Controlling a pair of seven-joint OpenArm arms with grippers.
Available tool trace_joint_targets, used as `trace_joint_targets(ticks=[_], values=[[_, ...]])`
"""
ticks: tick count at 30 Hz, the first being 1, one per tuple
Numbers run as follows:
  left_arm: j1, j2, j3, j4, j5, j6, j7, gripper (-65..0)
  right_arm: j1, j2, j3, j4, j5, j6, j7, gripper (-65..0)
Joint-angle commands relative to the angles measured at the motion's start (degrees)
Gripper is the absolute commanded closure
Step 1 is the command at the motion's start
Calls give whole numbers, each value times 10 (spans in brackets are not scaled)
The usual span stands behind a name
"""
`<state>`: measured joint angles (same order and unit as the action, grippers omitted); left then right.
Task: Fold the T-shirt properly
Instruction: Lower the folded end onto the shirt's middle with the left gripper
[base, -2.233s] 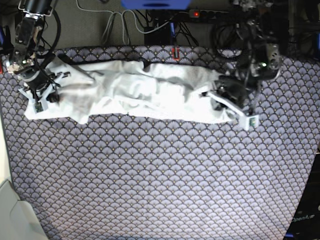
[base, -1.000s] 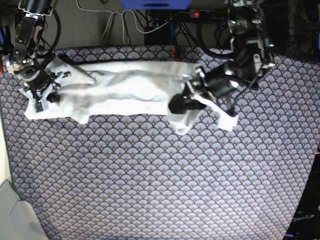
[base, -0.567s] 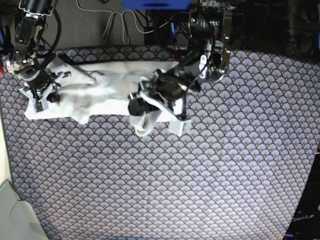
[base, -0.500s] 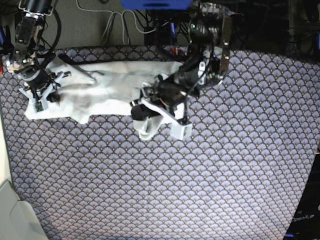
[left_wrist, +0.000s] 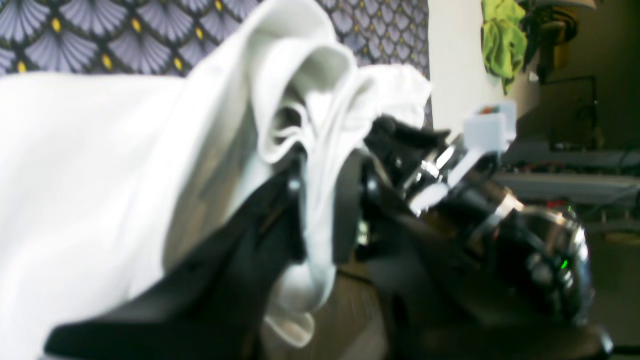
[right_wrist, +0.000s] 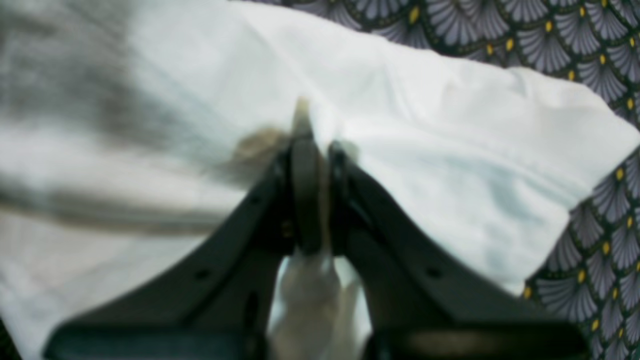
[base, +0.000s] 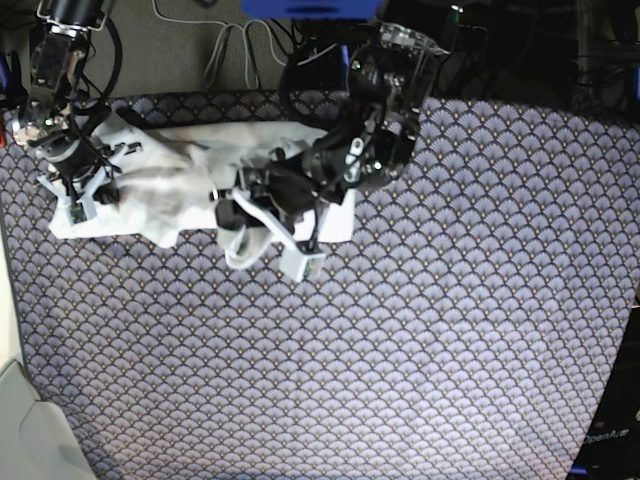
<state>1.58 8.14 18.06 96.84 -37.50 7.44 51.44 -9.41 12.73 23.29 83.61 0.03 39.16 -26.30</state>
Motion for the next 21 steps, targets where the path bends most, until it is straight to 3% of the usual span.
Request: trace_joint_targets(ticks=[1,8,10,14,17,21], values=[[-10,9,2,11,-11,-8,-8,-5,-2,7,-2,2,-4,8,-13,-1],[-12,8,2,11,-12,-10,-3,-32,-7,7,-2,4,-4,8,-13,-1],[-8,8,2,11,-12,-10,-3,-103,-7,7,-2,4,-4,8,-13,-1],[-6,7,0,11,-12,-10,-2,-341,-7,7,-2,4,-4,8,-13,-1],[-6,0,7,12,-28,-12,-2,-476,-7,7,-2,4,-4,8,-13,-1],[-11,-29,18,18,-97,-12,-8,-508,-7,7,-2,4,-4,8,-13,-1]])
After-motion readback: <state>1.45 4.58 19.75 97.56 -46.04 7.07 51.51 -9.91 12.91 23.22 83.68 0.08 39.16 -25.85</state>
